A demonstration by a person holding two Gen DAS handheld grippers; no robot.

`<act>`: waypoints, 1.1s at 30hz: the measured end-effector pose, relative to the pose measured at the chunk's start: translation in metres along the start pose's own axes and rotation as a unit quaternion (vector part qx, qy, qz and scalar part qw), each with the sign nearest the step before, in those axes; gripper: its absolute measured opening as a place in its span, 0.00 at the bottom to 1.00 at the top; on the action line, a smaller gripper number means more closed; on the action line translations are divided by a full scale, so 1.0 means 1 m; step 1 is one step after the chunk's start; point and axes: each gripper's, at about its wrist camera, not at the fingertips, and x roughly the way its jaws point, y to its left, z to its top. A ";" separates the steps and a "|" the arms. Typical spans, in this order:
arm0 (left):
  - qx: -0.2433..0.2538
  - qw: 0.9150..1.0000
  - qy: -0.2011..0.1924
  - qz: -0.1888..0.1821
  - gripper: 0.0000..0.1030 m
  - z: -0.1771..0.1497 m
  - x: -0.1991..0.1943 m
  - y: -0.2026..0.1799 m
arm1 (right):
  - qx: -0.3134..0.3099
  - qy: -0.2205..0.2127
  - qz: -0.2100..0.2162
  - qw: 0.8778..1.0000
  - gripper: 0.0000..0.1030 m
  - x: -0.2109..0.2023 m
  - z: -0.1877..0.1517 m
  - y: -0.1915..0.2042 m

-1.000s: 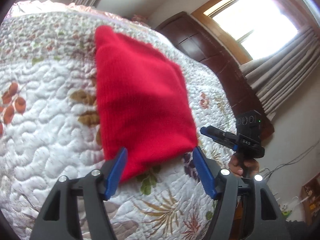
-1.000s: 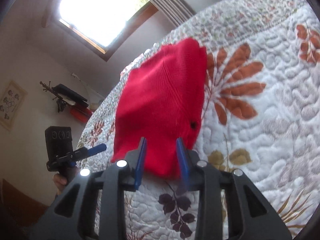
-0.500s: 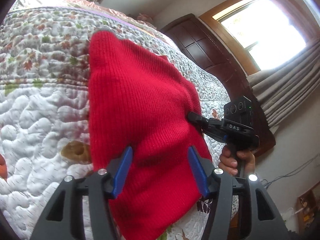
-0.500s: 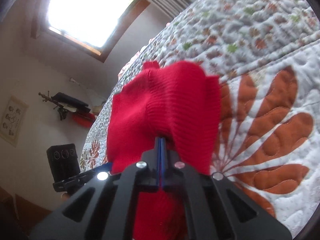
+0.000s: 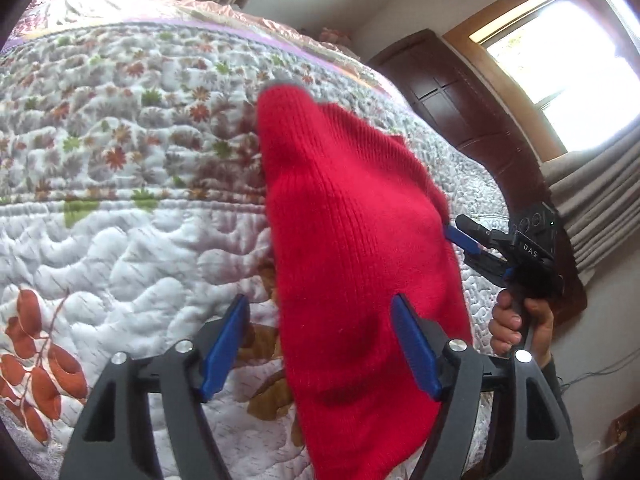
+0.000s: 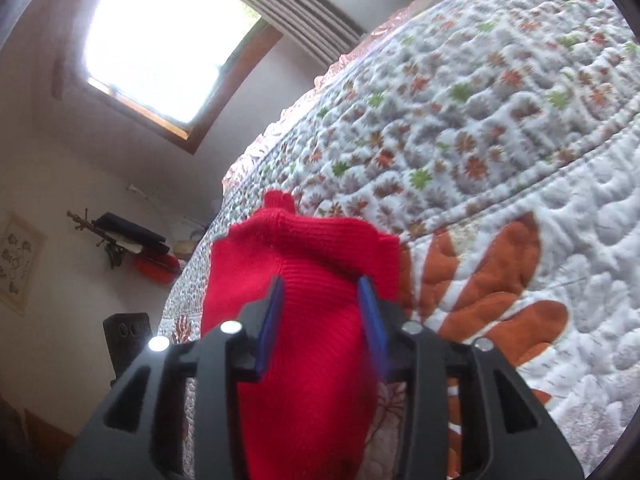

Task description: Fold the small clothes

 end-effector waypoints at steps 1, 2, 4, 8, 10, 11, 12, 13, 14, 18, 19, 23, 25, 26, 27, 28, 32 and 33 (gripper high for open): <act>0.000 1.000 -0.006 -0.008 0.82 0.001 -0.006 0.003 | 0.007 -0.006 -0.003 1.000 0.63 -0.010 0.000 -0.006; -0.004 1.000 -0.006 -0.016 0.83 0.002 -0.010 0.007 | 0.015 -0.001 0.009 1.000 0.66 -0.017 -0.002 -0.012; -0.017 0.999 0.002 -0.031 0.84 0.003 -0.010 0.016 | 0.033 0.021 0.029 0.999 0.69 -0.020 -0.009 -0.024; -0.036 0.997 0.009 -0.070 0.84 0.002 -0.009 0.030 | 0.025 0.068 0.047 0.996 0.72 -0.007 -0.032 -0.022; -0.037 0.996 0.012 -0.081 0.84 -0.002 0.000 0.022 | 0.016 0.085 0.054 0.995 0.72 0.001 -0.041 -0.019; -0.037 0.996 0.014 -0.080 0.84 -0.002 0.003 0.021 | 0.011 0.091 0.050 0.994 0.72 0.005 -0.044 -0.019; -0.036 0.996 0.017 -0.077 0.84 0.001 0.009 0.019 | 0.010 0.094 0.049 0.994 0.72 0.006 -0.047 -0.019; -0.038 0.996 0.021 -0.073 0.84 0.004 0.016 0.019 | 0.010 0.095 0.049 0.994 0.72 0.008 -0.048 -0.019; -0.038 0.997 0.027 -0.069 0.84 0.004 0.022 0.016 | 0.011 0.096 0.050 0.994 0.72 0.008 -0.049 -0.020; -0.030 0.996 0.043 -0.069 0.84 0.004 0.043 0.004 | 0.008 0.095 0.048 0.994 0.73 0.013 -0.049 -0.014; -0.028 0.996 0.045 -0.073 0.84 0.004 0.047 0.001 | 0.003 0.096 0.047 0.994 0.73 0.016 -0.050 -0.012; -0.023 0.997 0.043 -0.067 0.81 0.003 0.056 -0.001 | -0.015 0.096 0.059 0.994 0.73 0.027 -0.060 0.009; -0.017 0.997 0.044 -0.053 0.72 0.005 0.058 -0.001 | -0.022 0.098 0.060 0.993 0.72 0.031 -0.060 0.015; -0.018 0.998 0.046 -0.047 0.69 0.006 0.061 -0.004 | -0.025 0.099 0.058 0.993 0.68 0.033 -0.061 0.016; -0.020 0.998 0.048 -0.043 0.63 0.007 0.061 -0.001 | -0.028 0.099 0.057 0.993 0.59 0.034 -0.061 0.018; -0.019 0.998 0.051 -0.039 0.57 0.007 0.061 0.000 | -0.030 0.100 0.053 0.993 0.53 0.036 -0.062 0.020; -0.014 0.998 0.050 -0.024 0.44 0.005 0.052 0.004 | -0.050 0.096 0.040 0.993 0.34 0.030 -0.068 0.036; -0.005 0.999 0.049 -0.014 0.43 0.006 0.050 0.000 | -0.055 0.091 0.032 0.994 0.33 0.030 -0.067 0.043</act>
